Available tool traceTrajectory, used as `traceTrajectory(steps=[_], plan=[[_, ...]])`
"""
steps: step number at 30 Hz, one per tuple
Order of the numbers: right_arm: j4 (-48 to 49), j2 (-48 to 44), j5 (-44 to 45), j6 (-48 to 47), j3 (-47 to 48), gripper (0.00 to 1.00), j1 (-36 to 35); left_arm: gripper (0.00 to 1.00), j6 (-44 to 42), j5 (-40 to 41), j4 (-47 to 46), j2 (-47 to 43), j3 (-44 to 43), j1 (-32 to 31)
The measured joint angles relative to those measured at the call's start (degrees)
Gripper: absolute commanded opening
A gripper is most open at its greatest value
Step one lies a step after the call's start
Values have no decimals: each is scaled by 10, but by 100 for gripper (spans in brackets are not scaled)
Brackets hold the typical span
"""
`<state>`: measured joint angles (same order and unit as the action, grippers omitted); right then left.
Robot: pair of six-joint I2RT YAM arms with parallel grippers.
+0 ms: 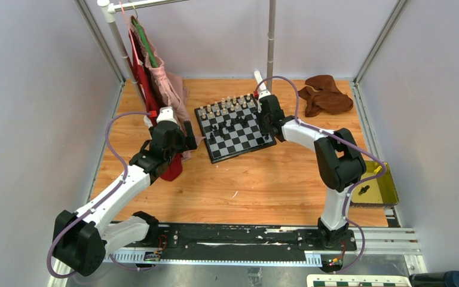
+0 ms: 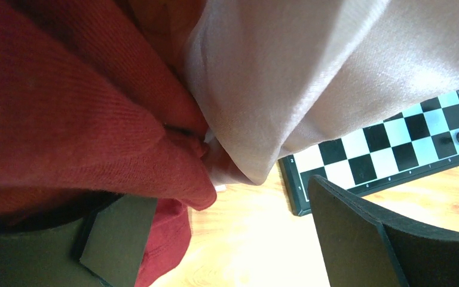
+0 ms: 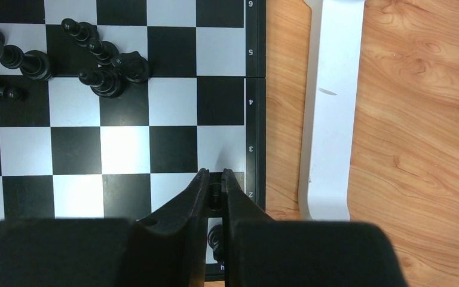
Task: Set up the chess pieces on the board
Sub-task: Place the chess piece on the chessboard.
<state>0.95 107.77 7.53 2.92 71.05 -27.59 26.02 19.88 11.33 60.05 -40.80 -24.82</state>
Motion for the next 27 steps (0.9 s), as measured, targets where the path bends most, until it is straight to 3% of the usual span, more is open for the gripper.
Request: traceTrajectory(steps=[20,27], plan=[[9,18,-4,7,-14,0,3,100,1,0,5,0,0,0],[12,19,-5,8,-15,9,4,100,-1,0,5,0,0,0]])
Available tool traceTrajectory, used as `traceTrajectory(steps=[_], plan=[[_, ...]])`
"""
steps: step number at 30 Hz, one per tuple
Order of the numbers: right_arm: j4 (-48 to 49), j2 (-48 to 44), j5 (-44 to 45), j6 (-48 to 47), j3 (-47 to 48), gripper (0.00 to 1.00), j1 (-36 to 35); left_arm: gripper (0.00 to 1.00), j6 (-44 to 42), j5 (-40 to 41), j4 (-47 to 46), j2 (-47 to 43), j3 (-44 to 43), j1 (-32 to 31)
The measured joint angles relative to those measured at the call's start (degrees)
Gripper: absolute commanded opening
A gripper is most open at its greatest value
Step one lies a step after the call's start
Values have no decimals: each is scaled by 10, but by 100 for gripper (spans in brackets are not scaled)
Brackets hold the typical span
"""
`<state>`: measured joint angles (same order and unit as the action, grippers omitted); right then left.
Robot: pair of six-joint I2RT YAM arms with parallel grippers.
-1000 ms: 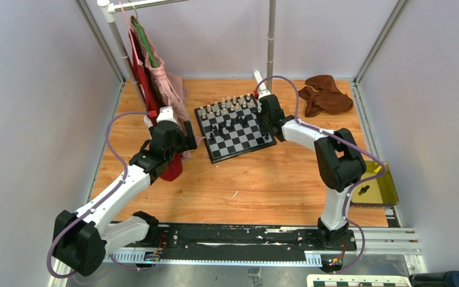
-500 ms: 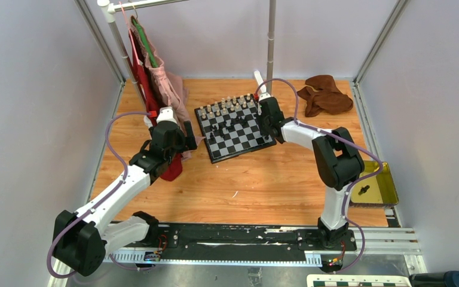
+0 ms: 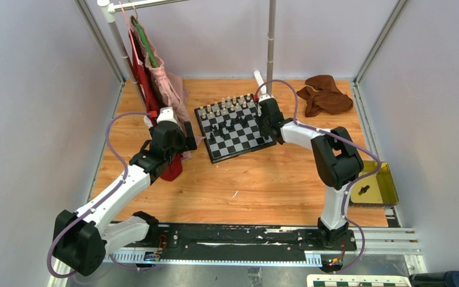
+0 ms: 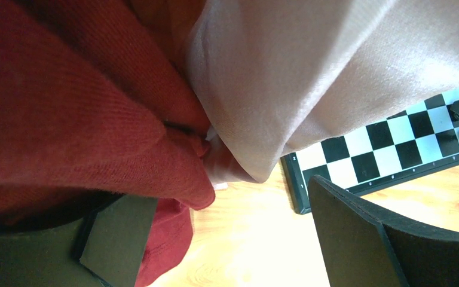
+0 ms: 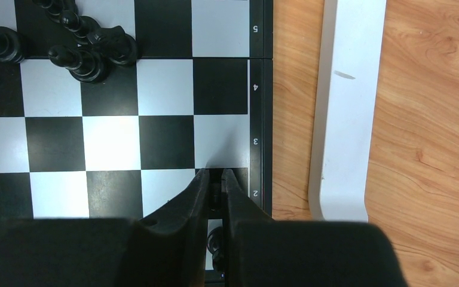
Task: Set up the chess pieces on the board
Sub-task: Place the chess piece on the chessboard.
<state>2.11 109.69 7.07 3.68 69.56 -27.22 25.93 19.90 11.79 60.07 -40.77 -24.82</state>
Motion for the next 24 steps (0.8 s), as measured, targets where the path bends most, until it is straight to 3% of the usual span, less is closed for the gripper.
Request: traceTrajectory(steps=[9,24], plan=[[0,1,0,1,0,24,0,100,-2,-2,0,5,0,0],[-26,13,0,1,28,28,3,100,-2,-3,-1,6,0,0]])
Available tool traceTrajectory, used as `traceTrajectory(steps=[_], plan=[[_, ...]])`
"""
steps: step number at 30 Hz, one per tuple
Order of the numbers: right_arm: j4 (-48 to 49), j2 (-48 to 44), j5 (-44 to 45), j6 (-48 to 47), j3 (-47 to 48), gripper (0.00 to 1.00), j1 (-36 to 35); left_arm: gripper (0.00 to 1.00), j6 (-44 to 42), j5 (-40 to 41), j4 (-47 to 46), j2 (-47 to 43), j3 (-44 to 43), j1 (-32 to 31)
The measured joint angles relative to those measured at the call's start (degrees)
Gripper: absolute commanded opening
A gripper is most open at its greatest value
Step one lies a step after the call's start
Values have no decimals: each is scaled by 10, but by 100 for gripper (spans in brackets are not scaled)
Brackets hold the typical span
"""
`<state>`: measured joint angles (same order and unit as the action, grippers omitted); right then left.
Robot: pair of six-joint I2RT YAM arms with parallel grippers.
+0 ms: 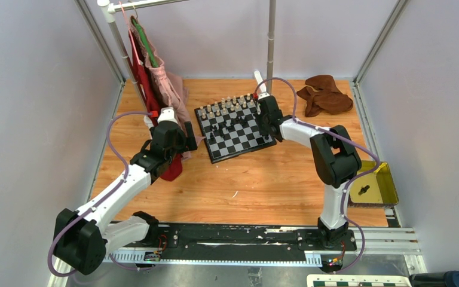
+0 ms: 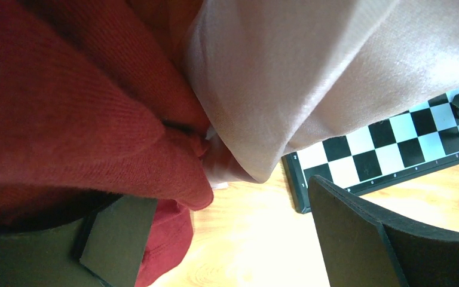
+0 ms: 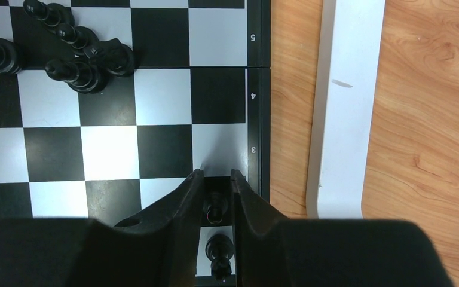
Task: Set up the chess pieces on the board
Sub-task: Place the chess piece on the chessboard, then pick up the chess piece from the chessboard.
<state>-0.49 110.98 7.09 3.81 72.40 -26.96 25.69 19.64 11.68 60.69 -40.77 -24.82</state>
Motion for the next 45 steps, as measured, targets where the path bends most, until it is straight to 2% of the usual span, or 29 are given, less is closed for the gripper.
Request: traceTrajectory(steps=[16,28,45], plan=[[-40,15,0,-20,93,34,0,100,-2,0,-14,19,0,0],[-81,79,-43,-26,198,33,4,100,-1,-1,-29,47,-1,0],[-96,132,-101,-21,257,39,4,100,-2,2,-30,63,-12,0]])
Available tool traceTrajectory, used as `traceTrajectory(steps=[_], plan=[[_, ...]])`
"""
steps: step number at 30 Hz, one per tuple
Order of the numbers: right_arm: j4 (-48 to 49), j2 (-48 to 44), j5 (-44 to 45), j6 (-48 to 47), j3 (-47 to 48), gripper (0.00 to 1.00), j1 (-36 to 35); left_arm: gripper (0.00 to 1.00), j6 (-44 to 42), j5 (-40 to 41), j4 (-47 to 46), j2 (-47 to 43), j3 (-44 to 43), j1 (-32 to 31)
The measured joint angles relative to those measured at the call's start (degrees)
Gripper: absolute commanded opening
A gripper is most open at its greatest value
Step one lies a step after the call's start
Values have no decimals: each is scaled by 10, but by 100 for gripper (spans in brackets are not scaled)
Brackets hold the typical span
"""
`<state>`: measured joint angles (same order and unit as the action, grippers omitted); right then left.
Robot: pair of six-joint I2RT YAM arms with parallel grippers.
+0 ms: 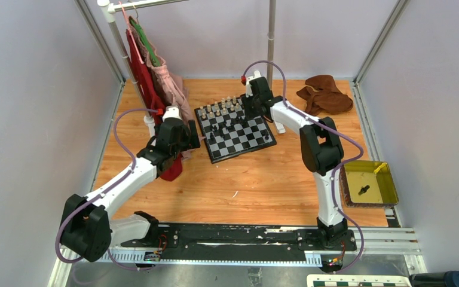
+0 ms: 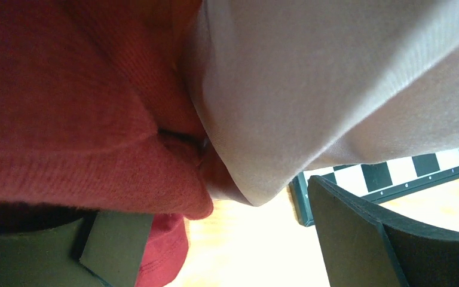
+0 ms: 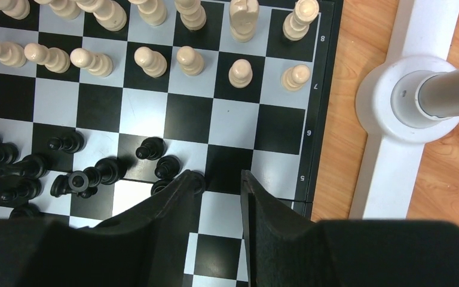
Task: Set up the chess pieces on the board
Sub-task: Pick up the chess piece from the chessboard.
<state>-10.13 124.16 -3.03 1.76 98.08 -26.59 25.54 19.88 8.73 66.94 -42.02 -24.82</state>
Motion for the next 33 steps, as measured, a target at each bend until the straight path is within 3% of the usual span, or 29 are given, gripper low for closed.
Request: traceTrajectory(steps=[33], plan=[[-2,8,-16,4,0,39,-2,100,-3,2,-1,15,-2,0]])
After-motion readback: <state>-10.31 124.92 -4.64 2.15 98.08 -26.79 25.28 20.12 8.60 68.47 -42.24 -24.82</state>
